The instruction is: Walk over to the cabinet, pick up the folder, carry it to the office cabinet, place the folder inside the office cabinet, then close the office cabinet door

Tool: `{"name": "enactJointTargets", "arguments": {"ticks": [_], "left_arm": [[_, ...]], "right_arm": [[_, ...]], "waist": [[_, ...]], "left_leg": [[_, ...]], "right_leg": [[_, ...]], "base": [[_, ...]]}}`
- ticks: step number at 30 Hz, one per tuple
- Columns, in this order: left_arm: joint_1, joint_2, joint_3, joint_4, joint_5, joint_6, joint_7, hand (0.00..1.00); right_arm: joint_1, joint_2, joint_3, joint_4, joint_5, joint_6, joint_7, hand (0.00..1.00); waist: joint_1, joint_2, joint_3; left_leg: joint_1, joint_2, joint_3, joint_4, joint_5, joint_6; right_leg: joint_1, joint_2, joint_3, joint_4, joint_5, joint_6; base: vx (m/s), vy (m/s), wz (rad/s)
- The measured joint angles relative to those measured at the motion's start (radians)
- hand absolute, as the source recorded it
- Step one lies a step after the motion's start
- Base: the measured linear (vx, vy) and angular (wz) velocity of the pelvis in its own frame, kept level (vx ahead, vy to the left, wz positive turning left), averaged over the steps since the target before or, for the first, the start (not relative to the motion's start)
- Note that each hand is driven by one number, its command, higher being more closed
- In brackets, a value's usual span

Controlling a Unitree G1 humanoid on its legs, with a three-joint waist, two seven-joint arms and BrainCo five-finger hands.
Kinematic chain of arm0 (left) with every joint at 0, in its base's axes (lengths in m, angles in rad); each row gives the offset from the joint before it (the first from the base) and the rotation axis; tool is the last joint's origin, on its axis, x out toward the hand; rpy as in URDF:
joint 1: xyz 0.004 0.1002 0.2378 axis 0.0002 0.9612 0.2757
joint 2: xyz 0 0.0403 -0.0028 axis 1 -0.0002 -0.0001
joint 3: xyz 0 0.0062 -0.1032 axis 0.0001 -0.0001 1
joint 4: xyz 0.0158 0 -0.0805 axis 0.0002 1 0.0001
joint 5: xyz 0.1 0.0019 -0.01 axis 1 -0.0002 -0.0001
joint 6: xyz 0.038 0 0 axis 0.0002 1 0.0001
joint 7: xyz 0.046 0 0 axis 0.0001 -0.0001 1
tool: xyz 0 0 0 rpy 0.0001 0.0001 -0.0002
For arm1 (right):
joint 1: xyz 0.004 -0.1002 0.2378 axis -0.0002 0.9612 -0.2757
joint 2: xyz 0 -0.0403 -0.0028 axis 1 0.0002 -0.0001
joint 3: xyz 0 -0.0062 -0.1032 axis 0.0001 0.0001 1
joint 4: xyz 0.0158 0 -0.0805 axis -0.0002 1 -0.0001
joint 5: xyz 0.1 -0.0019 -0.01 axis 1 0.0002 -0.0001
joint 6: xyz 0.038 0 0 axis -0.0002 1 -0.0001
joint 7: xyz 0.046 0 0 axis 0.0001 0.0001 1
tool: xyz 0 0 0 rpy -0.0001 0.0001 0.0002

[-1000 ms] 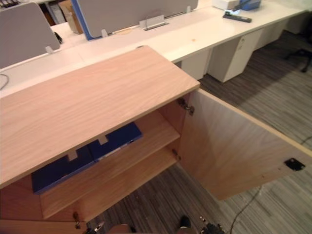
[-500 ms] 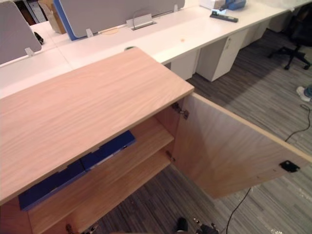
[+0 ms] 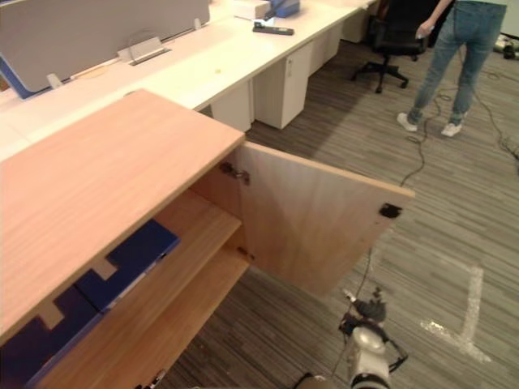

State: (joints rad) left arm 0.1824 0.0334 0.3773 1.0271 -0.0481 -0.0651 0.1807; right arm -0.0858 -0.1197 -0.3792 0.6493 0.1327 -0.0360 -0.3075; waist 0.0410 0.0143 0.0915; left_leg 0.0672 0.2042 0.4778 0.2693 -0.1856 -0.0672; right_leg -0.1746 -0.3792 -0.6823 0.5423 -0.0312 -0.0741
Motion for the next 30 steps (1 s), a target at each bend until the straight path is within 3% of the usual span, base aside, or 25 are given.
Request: {"name": "enactJointTargets", "arguments": {"ticks": [1, 3, 4, 6, 13, 20, 26, 30], "left_arm": [[0.003, 0.000, 0.001, 0.017, 0.000, 0.005, -0.001, 0.00], [0.005, 0.001, -0.005, 0.020, 0.000, 0.007, -0.001, 0.00], [0.007, 0.007, -0.007, 0.020, 0.000, 0.008, -0.001, 0.00], [-0.002, 0.020, -0.017, 0.019, 0.000, 0.008, 0.000, 0.00], [0.000, 0.019, -0.022, -0.008, -0.006, 0.009, 0.010, 0.00], [0.009, 0.036, -0.088, -0.038, -0.012, 0.009, 0.010, 0.00], [0.009, 0.051, -0.134, -0.048, -0.011, 0.002, 0.008, 0.00], [0.009, 0.049, -0.147, -0.068, -0.024, -0.012, 0.008, 0.00]], "right_arm": [[-0.020, -0.014, -0.017, -0.012, -0.006, -0.002, -0.002, 0.00], [-0.031, -0.045, -0.036, -0.028, -0.025, -0.006, -0.011, 0.00], [-0.041, -0.056, -0.041, -0.028, -0.036, -0.007, -0.010, 0.00], [-0.039, -0.055, -0.043, -0.030, -0.036, -0.008, -0.010, 0.00], [-0.025, -0.053, 0.023, -0.029, -0.056, -0.003, 0.025, 0.00], [-0.062, -0.116, 0.067, -0.030, -0.074, -0.003, 0.054, 0.00], [-0.273, -0.223, 0.151, -0.015, -0.040, -0.012, 0.069, 0.00], [-0.467, -0.283, 0.189, 0.103, 0.030, -0.031, 0.072, 0.00]], "waist": [[0.004, -0.005, -0.002], [0.005, -0.002, -0.006], [0.011, -0.014, -0.011], [0.002, -0.031, -0.011], [0.002, -0.037, -0.007], [0.001, -0.039, -0.002], [0.000, -0.035, 0.014], [0.011, -0.030, 0.042]], "left_leg": [[-0.029, 0.018, -0.050, 0.024, -0.005, -0.002], [-0.034, -0.039, -0.145, -0.095, 0.015, -0.004], [-0.032, -0.043, -0.140, -0.131, 0.064, -0.019], [-0.050, -0.043, -0.107, -0.147, 0.076, -0.033], [-0.031, -0.026, -0.051, -0.165, 0.103, -0.048], [-0.047, -0.043, -0.073, -0.194, 0.118, -0.051], [-0.049, -0.079, -0.093, -0.195, 0.111, -0.037], [-0.065, -0.110, -0.125, -0.189, 0.109, -0.015]], "right_leg": [[0.030, 0.048, 0.015, -0.077, 0.004, 0.003], [0.041, 0.109, 0.053, -0.191, 0.019, 0.026], [0.033, 0.143, 0.085, -0.260, 0.031, 0.061], [0.032, 0.177, 0.110, -0.361, 0.053, 0.104], [0.083, 0.263, 0.153, -0.570, 0.165, 0.092], [0.088, 0.271, 0.142, -0.626, 0.198, 0.087], [0.089, 0.238, 0.137, -0.627, 0.217, 0.102], [0.089, 0.209, 0.119, -0.627, 0.232, 0.113]], "base": [[-0.03, -0.324, -0.69], [-0.16, -0.162, -0.88], [-0.19, -0.049, -0.98], [-0.14, -0.070, -0.61], [-0.06, -0.073, -0.27], [0.00, -0.030, 0.06], [0.04, 0.061, 0.06], [-0.01, 0.079, 0.19]]}}
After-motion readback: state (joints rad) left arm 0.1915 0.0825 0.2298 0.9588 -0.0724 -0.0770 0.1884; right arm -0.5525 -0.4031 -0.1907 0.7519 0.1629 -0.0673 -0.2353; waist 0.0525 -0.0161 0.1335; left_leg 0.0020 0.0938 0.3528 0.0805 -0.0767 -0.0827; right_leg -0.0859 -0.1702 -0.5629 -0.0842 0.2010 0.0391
